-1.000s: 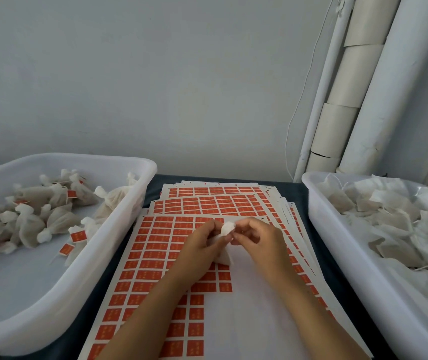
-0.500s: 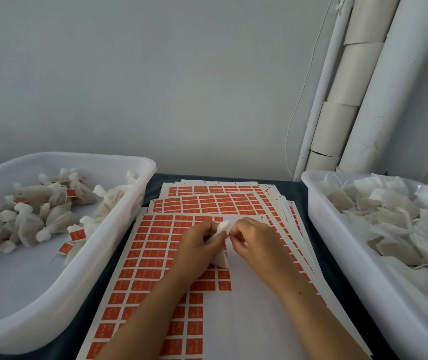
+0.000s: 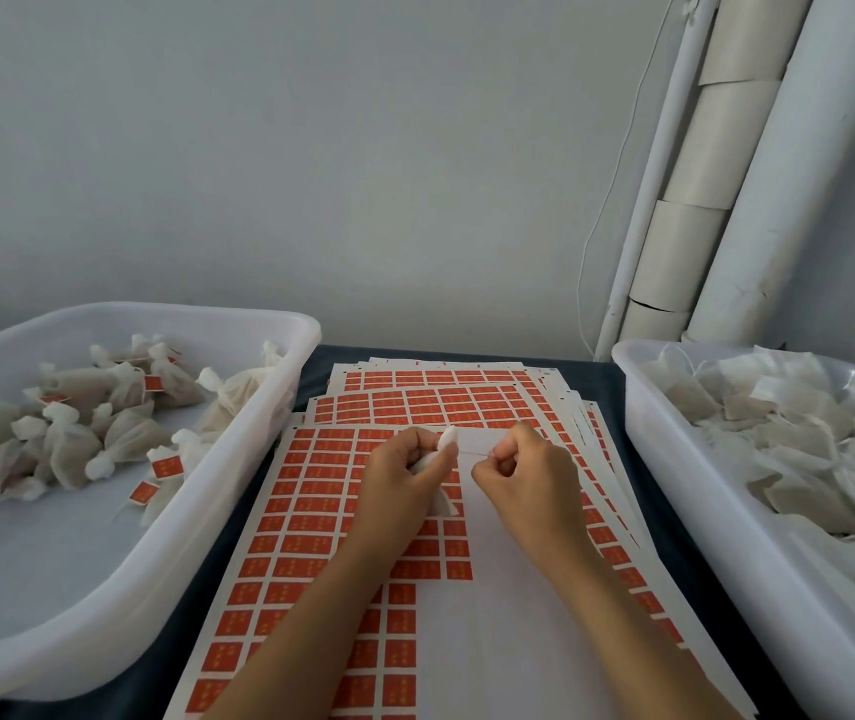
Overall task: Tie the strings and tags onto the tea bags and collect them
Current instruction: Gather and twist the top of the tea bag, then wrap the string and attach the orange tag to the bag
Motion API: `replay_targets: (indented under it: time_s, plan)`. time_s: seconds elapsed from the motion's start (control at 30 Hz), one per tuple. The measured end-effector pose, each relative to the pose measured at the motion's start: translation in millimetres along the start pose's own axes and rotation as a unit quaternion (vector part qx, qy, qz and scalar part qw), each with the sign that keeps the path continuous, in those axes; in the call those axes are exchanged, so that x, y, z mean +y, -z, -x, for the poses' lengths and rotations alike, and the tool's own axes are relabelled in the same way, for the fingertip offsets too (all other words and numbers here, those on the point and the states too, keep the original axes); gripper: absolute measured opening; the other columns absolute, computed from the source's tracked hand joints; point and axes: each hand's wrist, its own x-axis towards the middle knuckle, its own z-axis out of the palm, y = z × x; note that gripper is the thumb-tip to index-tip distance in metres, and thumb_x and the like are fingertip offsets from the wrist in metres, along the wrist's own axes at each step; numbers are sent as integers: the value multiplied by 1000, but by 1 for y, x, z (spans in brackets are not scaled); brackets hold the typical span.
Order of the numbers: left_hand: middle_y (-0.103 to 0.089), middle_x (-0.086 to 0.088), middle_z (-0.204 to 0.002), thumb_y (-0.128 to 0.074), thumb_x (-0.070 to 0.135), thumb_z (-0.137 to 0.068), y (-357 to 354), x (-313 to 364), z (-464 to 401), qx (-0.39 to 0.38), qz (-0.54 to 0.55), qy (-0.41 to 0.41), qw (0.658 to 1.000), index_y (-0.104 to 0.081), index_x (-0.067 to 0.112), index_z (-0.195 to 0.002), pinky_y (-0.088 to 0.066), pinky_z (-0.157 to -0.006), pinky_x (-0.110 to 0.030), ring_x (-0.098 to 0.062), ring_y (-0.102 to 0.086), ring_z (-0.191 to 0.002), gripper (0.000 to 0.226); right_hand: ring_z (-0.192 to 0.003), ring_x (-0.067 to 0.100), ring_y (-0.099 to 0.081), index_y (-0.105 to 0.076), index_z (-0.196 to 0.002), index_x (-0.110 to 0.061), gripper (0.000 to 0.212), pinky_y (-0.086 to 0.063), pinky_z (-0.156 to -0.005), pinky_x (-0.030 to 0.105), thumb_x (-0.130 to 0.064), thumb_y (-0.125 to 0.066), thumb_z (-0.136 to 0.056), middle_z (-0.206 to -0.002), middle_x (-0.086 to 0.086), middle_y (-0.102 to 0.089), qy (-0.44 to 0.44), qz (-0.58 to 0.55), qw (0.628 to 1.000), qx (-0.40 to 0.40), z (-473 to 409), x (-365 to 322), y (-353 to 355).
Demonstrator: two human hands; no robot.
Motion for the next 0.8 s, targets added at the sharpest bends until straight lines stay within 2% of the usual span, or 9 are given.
replay_targets:
  time_s: [0.13,0.23,0.33,0.5,0.6,0.67,0.73,0.8]
  plan:
    - [-60,3,-66,-59,27,-90,1,0,1,-3,12,4,1000,-60,19,-78,-47,-54,-8,-2,-57,-55,15,-50,4,-53,-47,-71,-29,26,-30,-47,1,-23,-70,-80,-60,-25,-45,-8,-14,1000,9,-2,3,1]
    - [-60,3,-67,-57,28,-92,2,-1,1,-10,8,13,1000,-59,19,-78,-46,-55,-7,-1,-56,-55,16,-51,4,-53,-45,-69,-32,29,-34,-43,2,-22,-69,-80,-61,-24,-47,-12,-29,999,8,-2,5,-2]
    - [-56,8,-62,-54,30,-93,3,-3,1,-24,8,29,999,-57,21,-74,-44,-54,-7,-2,-52,-53,20,-53,3,-55,-45,-67,-32,30,-40,-51,0,-19,-69,-81,-61,-19,-51,-22,-59,998,-2,-2,9,-5]
    - [-58,-2,-70,-51,27,-95,6,-6,-1,-47,6,58,997,-56,18,-75,-47,-58,-14,-11,-53,-61,22,-66,2,-60,-49,-74,-31,22,-41,-55,0,-19,-63,-87,-74,-14,-59,-25,-85,988,-125,-3,16,-2]
    - [-59,-5,-71,-51,27,-95,8,-6,-1,-51,9,66,996,-57,15,-76,-48,-58,-13,-12,-54,-62,24,-73,-3,-57,-53,-87,-32,14,-39,-56,-3,-19,-60,-89,-84,-19,-57,-21,-58,980,-189,-4,15,4]
    - [-61,-11,-75,-51,27,-95,8,-5,-1,-51,8,68,996,-58,13,-77,-51,-62,-17,-18,-57,-65,24,-73,-5,-54,-54,-94,-33,13,-37,-56,-4,-22,-61,-89,-88,-21,-54,3,-18,974,-224,-3,12,11]
    - [-63,-16,-81,-51,27,-95,8,-5,-1,-51,6,71,996,-59,11,-79,-52,-67,-23,-26,-60,-72,24,-75,-4,-55,-56,-101,-34,17,-37,-58,-3,-26,-63,-87,-94,-17,-58,31,16,966,-254,1,10,17]
    - [-64,-16,-84,-50,27,-96,8,-4,0,-46,10,76,996,-60,10,-82,-53,-68,-23,-31,-62,-78,24,-79,-1,-56,-55,-116,-33,33,-38,-64,-1,-30,-66,-85,-102,-16,-59,47,38,960,-274,7,8,22]
